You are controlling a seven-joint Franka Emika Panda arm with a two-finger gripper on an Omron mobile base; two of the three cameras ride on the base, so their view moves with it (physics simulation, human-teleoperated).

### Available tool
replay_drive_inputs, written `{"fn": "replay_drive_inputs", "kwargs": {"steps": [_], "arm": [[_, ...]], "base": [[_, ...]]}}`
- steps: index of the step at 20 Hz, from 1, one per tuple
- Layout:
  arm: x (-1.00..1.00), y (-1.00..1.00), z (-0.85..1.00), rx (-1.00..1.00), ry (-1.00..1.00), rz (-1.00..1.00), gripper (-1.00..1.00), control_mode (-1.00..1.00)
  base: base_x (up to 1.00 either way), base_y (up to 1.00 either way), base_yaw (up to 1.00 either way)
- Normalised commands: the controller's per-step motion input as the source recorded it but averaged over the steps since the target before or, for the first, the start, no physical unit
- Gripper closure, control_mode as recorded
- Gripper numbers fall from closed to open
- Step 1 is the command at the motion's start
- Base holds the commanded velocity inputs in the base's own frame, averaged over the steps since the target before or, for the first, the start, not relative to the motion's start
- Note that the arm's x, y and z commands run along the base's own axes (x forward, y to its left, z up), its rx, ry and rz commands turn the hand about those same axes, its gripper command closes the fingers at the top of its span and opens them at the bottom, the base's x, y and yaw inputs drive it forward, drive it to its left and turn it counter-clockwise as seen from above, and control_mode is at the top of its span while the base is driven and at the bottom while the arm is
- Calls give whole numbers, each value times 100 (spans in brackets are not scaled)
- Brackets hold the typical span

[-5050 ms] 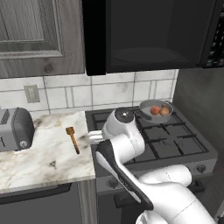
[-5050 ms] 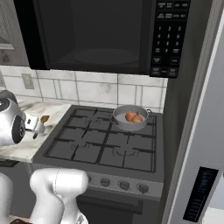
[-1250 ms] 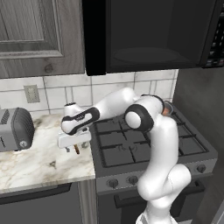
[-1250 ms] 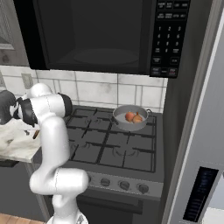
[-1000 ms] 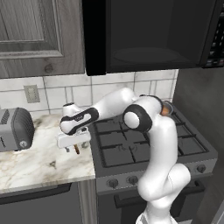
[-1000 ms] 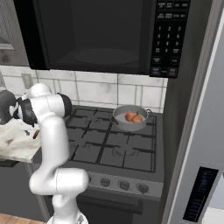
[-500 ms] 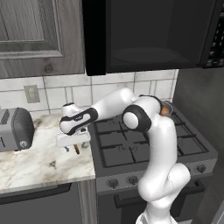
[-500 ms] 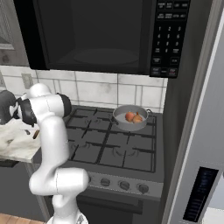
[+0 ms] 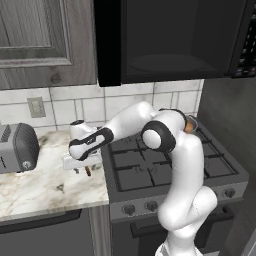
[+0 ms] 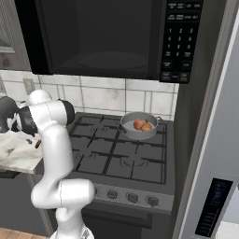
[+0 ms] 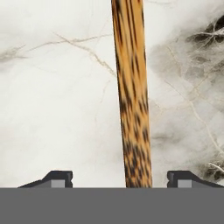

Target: Put the onion and onion in the pot. Retrieve the spatula and lightly stir the vegetables in the pot.

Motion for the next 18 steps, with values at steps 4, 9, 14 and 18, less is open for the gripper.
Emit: {"fn": "replay_drive_inputs", "kwargs": {"steps": [4,9,14,18], "arm": [[0,-22,-31,0,-5,-3,-100,-100],[0,-28,-37,1,-2,-1,-100,-100],[0,-7,-37,0,0,-3,-100,-100],[0,0,-46,0,0,-4,-100,-100]], "base": [[0,0,0],[0,0,0],[0,0,0],[0,0,0]]}}
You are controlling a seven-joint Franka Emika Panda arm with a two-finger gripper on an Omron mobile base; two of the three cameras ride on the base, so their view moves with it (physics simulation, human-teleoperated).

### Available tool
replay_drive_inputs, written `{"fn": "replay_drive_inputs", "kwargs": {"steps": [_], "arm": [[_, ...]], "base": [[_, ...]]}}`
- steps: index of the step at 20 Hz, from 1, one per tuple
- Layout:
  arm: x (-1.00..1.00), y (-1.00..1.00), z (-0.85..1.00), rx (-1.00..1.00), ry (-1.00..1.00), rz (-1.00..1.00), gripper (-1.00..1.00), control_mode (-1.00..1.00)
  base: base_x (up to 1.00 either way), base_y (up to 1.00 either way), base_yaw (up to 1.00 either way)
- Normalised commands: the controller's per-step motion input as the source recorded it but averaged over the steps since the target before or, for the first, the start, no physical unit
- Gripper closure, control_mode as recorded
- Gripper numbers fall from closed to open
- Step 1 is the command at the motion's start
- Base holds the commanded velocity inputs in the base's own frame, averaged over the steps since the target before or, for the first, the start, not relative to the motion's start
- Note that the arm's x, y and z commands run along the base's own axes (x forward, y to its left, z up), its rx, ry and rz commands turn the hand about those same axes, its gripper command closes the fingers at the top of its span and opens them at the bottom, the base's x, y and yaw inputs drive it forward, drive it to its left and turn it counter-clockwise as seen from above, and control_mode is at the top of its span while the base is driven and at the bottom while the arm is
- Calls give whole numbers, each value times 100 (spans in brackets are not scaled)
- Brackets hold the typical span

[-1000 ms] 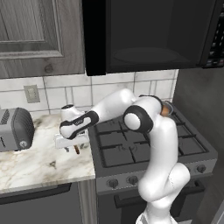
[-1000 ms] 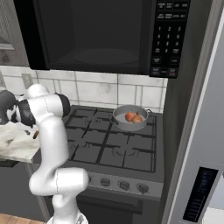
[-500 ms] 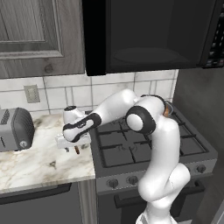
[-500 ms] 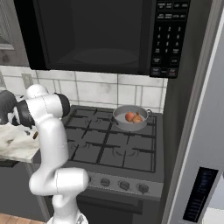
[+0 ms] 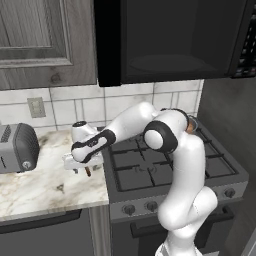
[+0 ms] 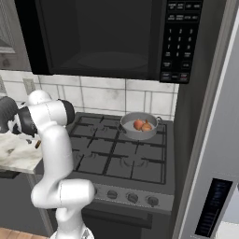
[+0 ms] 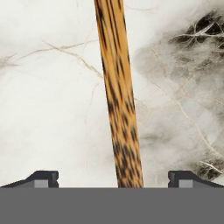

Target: Put the onion and onion in the pot. Retrieve the spatula and lightly stir the vegetables in the pot.

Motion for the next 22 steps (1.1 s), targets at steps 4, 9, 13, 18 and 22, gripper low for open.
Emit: {"fn": "replay_drive_inputs", "kwargs": {"steps": [4,9,13,18,22], "arm": [[-2,0,-62,1,0,-3,100,-100],[0,0,-64,0,0,-3,100,-100],[-3,1,-60,0,0,-5,100,-100],[0,4,-41,2,0,-6,100,-100],[0,10,-30,4,0,-6,100,-100]], "base": [[0,0,0],[0,0,0],[0,0,0],[0,0,0],[0,0,0]]}}
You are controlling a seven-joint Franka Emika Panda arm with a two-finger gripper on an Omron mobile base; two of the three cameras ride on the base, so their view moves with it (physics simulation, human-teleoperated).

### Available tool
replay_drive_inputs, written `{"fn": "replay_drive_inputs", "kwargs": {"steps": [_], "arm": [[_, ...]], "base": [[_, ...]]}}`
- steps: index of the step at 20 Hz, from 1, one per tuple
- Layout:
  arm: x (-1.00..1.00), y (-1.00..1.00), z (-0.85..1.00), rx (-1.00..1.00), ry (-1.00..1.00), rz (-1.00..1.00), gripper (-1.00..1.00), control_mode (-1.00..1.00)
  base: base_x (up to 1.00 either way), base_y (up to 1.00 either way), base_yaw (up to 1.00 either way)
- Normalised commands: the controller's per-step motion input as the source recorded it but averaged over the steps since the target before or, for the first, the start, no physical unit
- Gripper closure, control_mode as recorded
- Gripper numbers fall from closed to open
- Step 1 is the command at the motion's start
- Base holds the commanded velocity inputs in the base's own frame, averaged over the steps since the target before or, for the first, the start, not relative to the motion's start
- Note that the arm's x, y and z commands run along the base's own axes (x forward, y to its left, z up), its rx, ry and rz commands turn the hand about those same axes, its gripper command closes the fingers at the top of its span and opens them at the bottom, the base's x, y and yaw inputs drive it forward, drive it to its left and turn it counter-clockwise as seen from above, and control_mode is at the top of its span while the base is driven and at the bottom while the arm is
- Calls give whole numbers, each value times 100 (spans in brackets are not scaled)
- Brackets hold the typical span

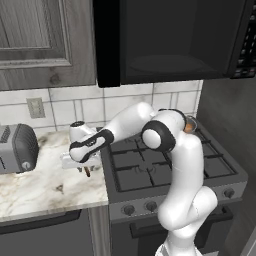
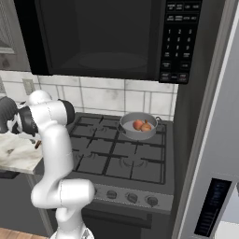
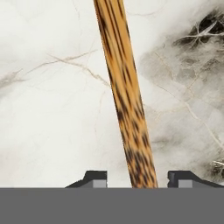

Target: Put the onion and onion in the pot. Retrieve the spatula and lightly stir the vegetables in the pot.

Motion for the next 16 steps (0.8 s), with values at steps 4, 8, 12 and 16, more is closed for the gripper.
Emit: {"fn": "replay_drive_inputs", "kwargs": {"steps": [4,8,12,16], "arm": [[0,12,-20,3,0,-6,100,-100],[0,27,-10,0,0,-3,100,-100],[0,41,-9,0,0,-2,100,-100],[2,40,-11,0,0,0,100,-100]], "base": [[0,0,0],[0,0,0],[0,0,0],[0,0,0]]}}
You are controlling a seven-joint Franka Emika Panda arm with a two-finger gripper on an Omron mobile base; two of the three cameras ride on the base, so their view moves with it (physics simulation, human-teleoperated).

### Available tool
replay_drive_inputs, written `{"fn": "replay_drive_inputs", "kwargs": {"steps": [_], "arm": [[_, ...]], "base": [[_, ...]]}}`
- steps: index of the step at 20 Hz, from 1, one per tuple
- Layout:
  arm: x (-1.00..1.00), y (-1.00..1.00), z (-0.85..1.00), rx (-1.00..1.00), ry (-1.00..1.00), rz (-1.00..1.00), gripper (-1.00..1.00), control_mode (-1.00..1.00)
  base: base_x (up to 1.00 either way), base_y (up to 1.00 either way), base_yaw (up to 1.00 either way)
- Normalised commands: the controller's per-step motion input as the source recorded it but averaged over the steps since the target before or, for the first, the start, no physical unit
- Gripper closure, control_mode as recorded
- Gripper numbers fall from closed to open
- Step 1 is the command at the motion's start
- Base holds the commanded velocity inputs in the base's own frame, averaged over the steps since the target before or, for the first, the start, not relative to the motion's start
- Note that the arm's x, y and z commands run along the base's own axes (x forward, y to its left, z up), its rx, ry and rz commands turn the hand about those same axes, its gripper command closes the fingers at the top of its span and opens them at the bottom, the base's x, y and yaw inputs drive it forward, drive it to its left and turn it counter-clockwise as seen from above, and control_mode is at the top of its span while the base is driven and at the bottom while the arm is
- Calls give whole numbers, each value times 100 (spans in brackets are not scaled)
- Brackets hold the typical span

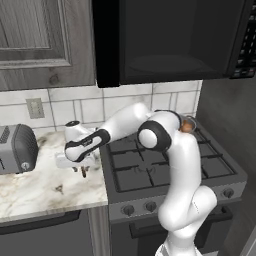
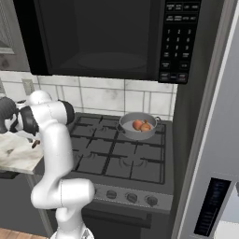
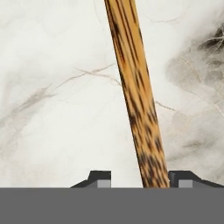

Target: Put the onion and onion in the pot. Retrieve the spatula and lightly stir the vegetables in the pot.

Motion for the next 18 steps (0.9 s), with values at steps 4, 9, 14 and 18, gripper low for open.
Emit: {"fn": "replay_drive_inputs", "kwargs": {"steps": [4,9,14,18], "arm": [[0,30,-10,0,0,0,100,-100],[0,17,-1,0,1,0,100,-100],[-21,-8,-19,0,5,-3,100,-100],[-17,-13,-11,0,0,-2,100,-100]], "base": [[0,0,0],[0,0,0],[0,0,0],[0,0,0]]}}
